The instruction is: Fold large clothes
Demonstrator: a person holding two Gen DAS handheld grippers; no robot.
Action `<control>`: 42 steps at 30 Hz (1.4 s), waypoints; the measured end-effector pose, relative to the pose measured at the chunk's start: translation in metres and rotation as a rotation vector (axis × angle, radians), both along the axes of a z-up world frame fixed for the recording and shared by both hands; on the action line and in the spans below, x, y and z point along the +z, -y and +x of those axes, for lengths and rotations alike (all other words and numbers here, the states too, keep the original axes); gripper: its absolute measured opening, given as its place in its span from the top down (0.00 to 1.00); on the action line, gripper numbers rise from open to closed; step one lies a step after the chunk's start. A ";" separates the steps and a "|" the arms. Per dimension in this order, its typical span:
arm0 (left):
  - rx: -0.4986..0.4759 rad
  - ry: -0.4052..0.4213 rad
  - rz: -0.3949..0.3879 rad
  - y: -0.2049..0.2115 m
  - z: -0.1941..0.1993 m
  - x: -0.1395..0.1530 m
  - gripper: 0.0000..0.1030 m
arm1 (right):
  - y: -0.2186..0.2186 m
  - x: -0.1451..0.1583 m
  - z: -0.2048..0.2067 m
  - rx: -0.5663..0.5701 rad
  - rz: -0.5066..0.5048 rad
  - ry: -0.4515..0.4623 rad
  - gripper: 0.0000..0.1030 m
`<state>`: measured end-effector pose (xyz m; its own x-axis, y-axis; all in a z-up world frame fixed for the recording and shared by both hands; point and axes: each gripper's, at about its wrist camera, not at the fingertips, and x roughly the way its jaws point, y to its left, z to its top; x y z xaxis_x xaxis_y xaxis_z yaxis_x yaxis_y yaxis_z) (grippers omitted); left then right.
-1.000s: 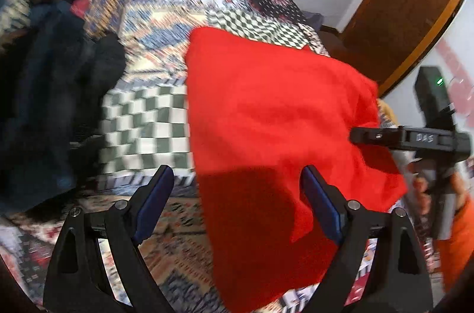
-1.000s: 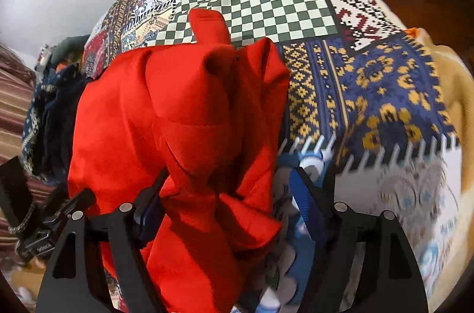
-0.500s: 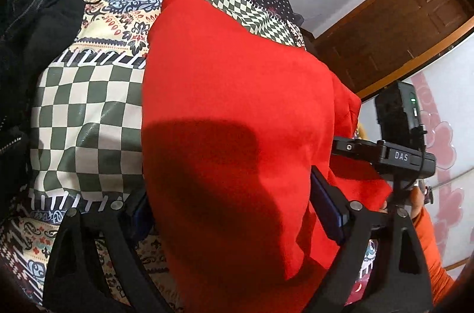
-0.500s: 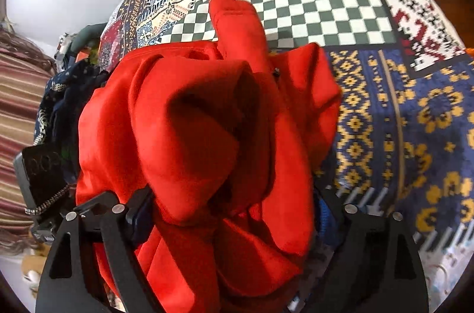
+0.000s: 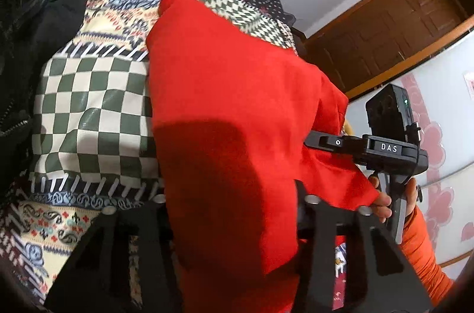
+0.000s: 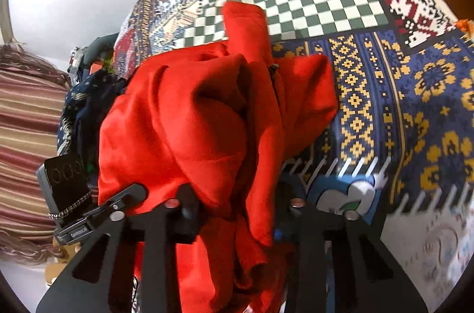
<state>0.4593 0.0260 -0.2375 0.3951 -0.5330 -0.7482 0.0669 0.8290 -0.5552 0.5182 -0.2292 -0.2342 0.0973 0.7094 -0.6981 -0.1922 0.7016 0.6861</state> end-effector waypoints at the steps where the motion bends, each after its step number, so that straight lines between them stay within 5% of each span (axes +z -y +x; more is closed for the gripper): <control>1: -0.005 0.005 0.017 0.004 -0.003 0.007 0.61 | -0.001 0.006 -0.004 0.000 -0.002 0.008 0.74; 7: -0.025 0.070 0.065 0.009 -0.017 0.057 0.64 | 0.001 0.047 -0.021 -0.019 0.040 0.053 0.76; 14: -0.010 0.230 0.075 -0.009 -0.044 0.151 0.64 | -0.016 0.152 -0.051 0.002 0.076 0.249 0.76; 21: 0.059 0.372 0.111 -0.069 -0.075 0.237 0.64 | -0.076 0.236 -0.074 0.068 0.102 0.407 0.76; 28: 0.160 0.380 0.164 -0.162 -0.080 0.275 0.63 | -0.174 0.265 -0.066 0.166 0.119 0.457 0.76; 33: 0.220 0.299 0.187 -0.232 -0.064 0.269 0.62 | -0.242 0.246 -0.048 0.208 0.136 0.426 0.76; 38: 0.282 0.138 0.202 -0.290 -0.025 0.210 0.59 | -0.303 0.191 -0.016 0.237 0.034 0.334 0.76; 40: 0.298 0.082 0.205 -0.307 -0.018 0.179 0.51 | -0.316 0.170 -0.009 0.229 -0.028 0.323 0.75; 42: 0.323 0.058 0.176 -0.317 -0.010 0.159 0.33 | -0.322 0.152 -0.006 0.217 -0.095 0.343 0.69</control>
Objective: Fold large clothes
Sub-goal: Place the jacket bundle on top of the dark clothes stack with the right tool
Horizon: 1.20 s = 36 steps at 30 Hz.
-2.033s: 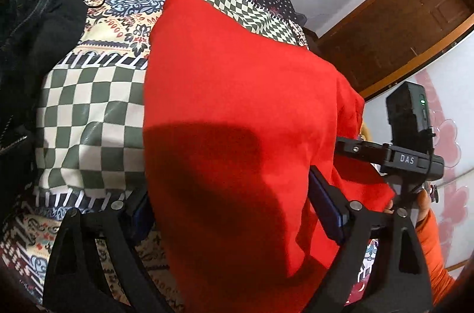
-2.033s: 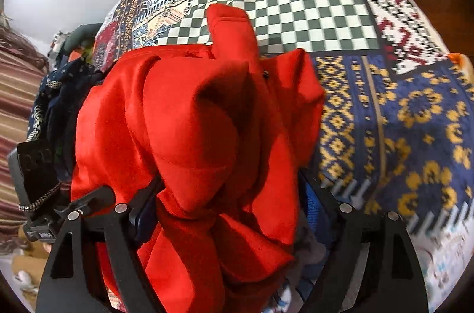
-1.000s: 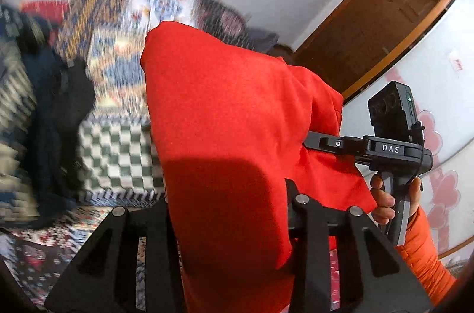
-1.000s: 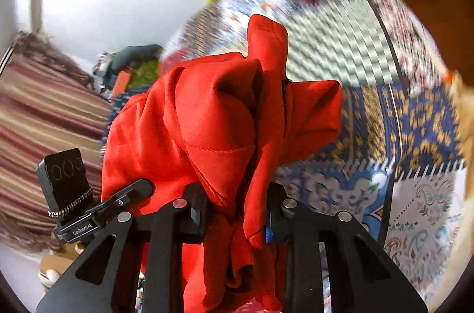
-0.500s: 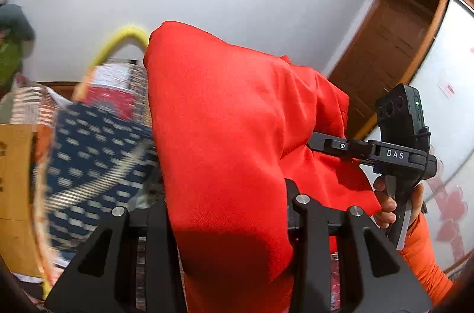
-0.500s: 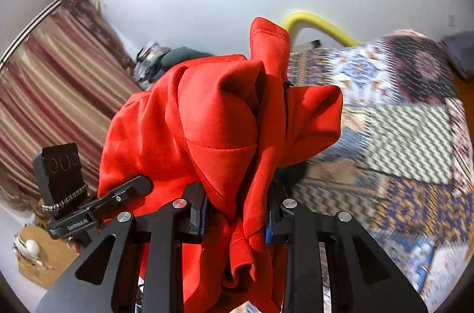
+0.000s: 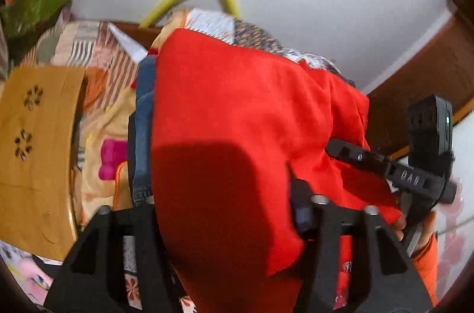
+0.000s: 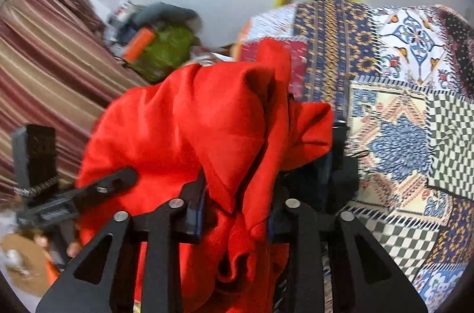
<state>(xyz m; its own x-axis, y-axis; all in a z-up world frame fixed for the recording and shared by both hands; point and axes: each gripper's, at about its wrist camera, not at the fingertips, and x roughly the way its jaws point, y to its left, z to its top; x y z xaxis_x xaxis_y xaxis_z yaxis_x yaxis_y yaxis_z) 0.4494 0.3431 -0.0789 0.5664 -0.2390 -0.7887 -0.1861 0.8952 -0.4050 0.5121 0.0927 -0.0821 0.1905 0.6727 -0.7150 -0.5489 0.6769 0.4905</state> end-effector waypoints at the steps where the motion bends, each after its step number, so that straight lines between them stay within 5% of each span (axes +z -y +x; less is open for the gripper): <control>1: 0.010 0.002 -0.007 -0.002 0.000 -0.005 0.30 | -0.001 -0.005 0.000 -0.011 -0.029 0.014 0.62; 4: 0.002 0.012 0.058 0.008 -0.004 -0.005 0.20 | -0.002 0.000 -0.001 -0.032 -0.105 0.061 0.53; 8: -0.013 0.040 0.265 0.036 -0.019 0.018 0.19 | 0.003 0.021 -0.014 -0.065 -0.170 0.066 0.53; 12: -0.049 0.078 0.373 0.061 -0.049 0.033 0.16 | 0.012 0.045 -0.038 -0.102 -0.190 0.234 0.52; 19: -0.024 0.146 0.399 0.060 -0.105 0.033 0.08 | 0.009 0.064 -0.094 0.002 -0.135 0.419 0.33; 22: 0.007 0.099 0.388 0.047 -0.107 0.021 0.08 | -0.008 0.048 -0.102 0.059 -0.180 0.418 0.32; 26: 0.055 0.068 0.267 0.021 -0.106 0.002 0.04 | -0.018 0.013 -0.092 0.073 -0.289 0.372 0.32; 30: 0.057 0.061 0.285 0.018 -0.105 -0.011 0.02 | -0.002 0.001 -0.085 0.029 -0.282 0.361 0.32; 36: 0.081 0.084 0.353 0.023 -0.107 -0.015 0.01 | 0.017 -0.003 -0.083 0.010 -0.370 0.464 0.26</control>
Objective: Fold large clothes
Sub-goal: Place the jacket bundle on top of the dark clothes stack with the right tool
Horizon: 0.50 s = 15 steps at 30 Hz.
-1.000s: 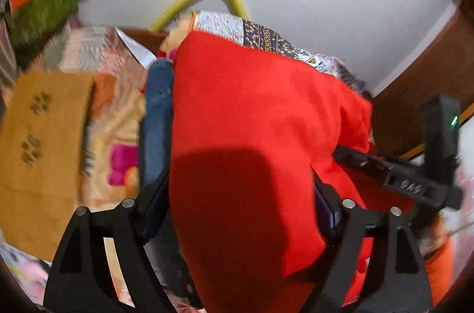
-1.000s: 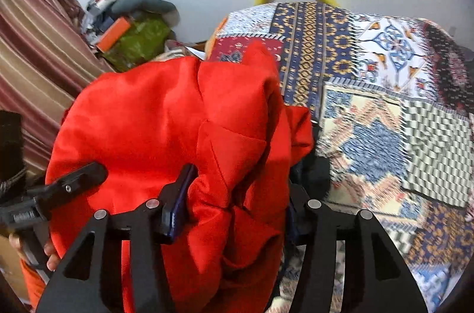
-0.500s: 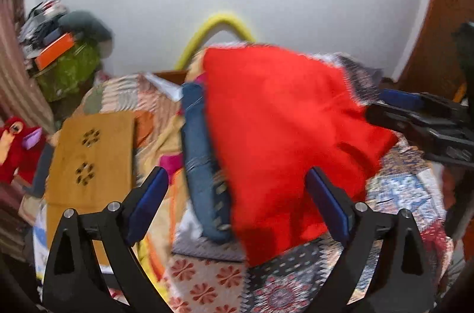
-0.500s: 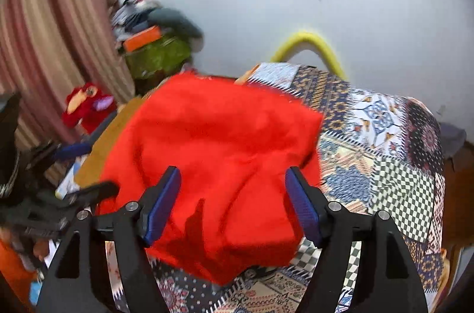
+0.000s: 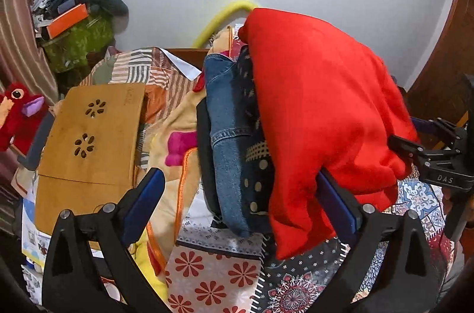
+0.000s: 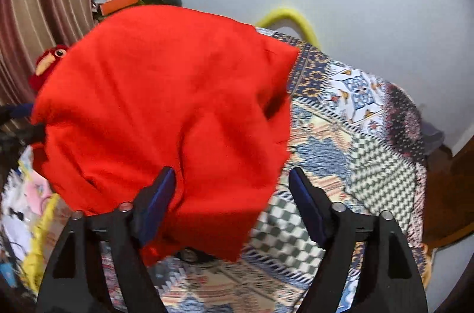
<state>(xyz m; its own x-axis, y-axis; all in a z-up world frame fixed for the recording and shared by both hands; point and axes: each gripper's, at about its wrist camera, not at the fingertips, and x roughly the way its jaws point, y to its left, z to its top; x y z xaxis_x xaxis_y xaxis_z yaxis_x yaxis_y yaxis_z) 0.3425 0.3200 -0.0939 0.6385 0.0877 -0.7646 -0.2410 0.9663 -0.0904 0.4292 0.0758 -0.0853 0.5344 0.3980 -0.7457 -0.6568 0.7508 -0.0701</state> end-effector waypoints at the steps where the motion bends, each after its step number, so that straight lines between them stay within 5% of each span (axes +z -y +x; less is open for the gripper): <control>1: 0.001 0.002 -0.004 -0.001 -0.002 0.000 0.01 | 0.002 -0.002 0.004 -0.011 -0.010 0.000 0.26; 8: 0.003 0.002 0.055 0.004 -0.010 0.002 0.01 | 0.020 0.002 0.007 -0.111 0.023 -0.003 0.26; 10: 0.003 -0.003 0.074 0.006 -0.015 0.003 0.01 | 0.022 0.007 -0.001 -0.119 0.010 0.046 0.26; 11: 0.005 -0.005 0.084 0.007 -0.018 0.003 0.01 | 0.023 0.009 -0.005 -0.142 0.013 0.140 0.26; 15: 0.027 -0.045 0.146 0.010 -0.029 -0.002 0.01 | 0.029 0.021 -0.024 -0.104 0.014 0.157 0.26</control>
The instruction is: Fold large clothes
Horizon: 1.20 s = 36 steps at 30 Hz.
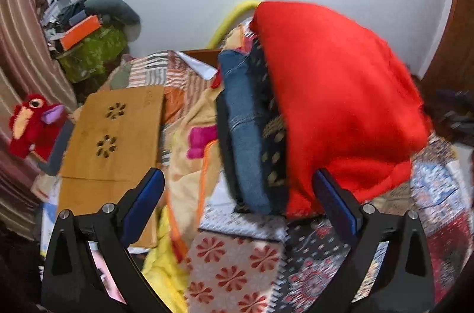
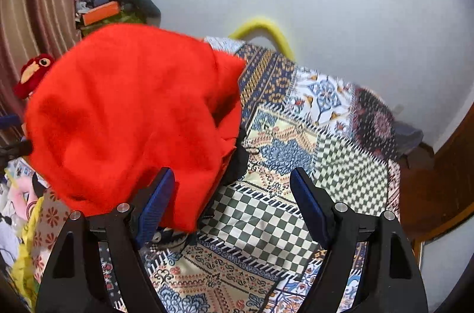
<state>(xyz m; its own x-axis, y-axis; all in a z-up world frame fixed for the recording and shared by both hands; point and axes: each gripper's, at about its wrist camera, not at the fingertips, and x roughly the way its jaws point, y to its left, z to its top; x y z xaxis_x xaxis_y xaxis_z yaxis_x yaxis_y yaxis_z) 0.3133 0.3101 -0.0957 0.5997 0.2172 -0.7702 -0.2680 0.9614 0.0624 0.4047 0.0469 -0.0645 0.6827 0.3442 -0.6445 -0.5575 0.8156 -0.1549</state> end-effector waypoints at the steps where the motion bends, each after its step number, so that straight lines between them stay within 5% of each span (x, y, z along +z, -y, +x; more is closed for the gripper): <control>1: 0.009 -0.010 0.018 0.000 -0.002 -0.002 0.01 | 0.003 0.005 -0.006 0.007 0.011 0.009 0.26; 9: 0.049 0.074 -0.015 0.006 -0.043 0.032 0.02 | 0.028 0.047 -0.060 0.068 0.175 0.073 0.26; 23: -0.080 0.550 0.138 0.124 -0.175 0.176 0.02 | 0.085 0.114 -0.203 0.151 0.475 0.415 0.24; 29: -0.081 0.737 0.164 0.168 -0.235 0.194 0.02 | 0.104 0.111 -0.258 0.195 0.557 0.504 0.24; 36: -0.060 0.831 0.166 0.199 -0.281 0.187 0.02 | 0.116 0.097 -0.288 0.181 0.580 0.567 0.24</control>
<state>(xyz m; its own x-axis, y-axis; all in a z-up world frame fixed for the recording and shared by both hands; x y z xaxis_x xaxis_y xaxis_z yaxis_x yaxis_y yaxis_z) 0.0327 0.1115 0.0917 0.9705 0.2384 -0.0350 -0.2382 0.9712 0.0086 0.1170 -0.0692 0.0323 0.7527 0.6515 0.0948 -0.6516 0.7578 -0.0343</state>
